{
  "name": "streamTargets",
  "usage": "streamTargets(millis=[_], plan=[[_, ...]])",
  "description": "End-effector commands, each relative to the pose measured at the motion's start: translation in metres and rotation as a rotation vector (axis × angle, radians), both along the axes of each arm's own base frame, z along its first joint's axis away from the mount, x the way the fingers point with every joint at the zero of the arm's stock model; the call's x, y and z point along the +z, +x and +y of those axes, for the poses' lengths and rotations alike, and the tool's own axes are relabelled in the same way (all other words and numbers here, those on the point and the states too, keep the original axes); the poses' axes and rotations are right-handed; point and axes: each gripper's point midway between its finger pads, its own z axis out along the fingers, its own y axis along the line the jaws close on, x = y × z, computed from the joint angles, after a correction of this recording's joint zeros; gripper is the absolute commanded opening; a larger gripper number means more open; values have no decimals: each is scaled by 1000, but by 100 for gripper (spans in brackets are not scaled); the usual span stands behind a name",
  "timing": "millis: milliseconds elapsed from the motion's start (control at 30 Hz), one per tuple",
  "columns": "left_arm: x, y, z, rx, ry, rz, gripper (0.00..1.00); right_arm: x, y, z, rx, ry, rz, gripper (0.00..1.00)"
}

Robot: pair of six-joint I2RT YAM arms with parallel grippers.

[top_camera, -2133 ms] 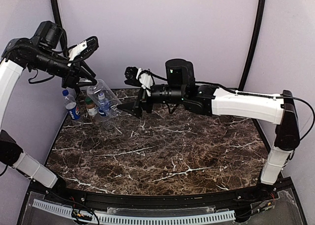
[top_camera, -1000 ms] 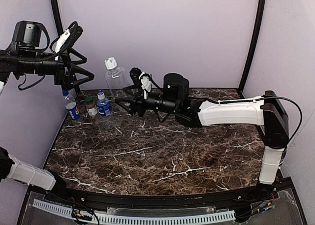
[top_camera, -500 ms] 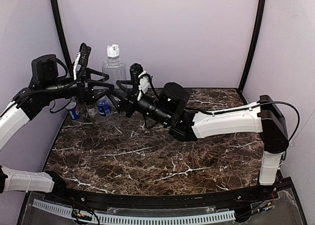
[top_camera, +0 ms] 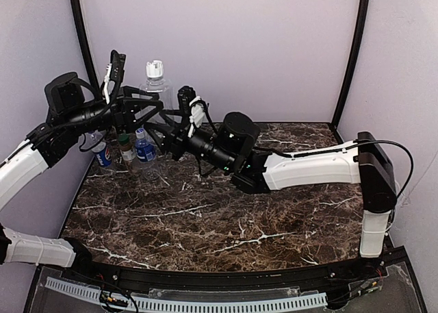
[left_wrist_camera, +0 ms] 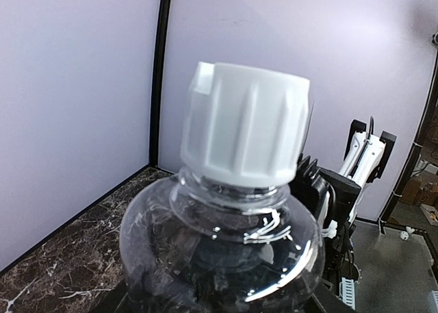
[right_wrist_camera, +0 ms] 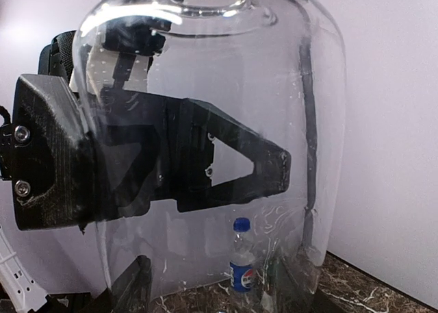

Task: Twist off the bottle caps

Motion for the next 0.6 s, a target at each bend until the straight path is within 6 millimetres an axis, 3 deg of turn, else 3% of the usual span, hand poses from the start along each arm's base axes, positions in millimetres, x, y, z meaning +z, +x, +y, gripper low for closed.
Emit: streamTargets(millis=[0, 67, 200, 433, 567], plan=[[-11, -12, -9, -69, 14, 26, 59, 3, -6, 6, 28, -5, -24, 57], [-11, -13, -8, -68, 21, 14, 55, 2, -7, 5, 26, -19, -30, 66], [-16, -10, -3, -27, 68, -18, 53, 5, -14, -4, 29, -55, -60, 97], [-35, 10, 21, 160, 314, -270, 53, 0, -38, -54, 32, -282, -111, 99], [-55, 25, 35, 287, 447, -340, 48, -14, -49, -79, 60, -506, -21, 99]])
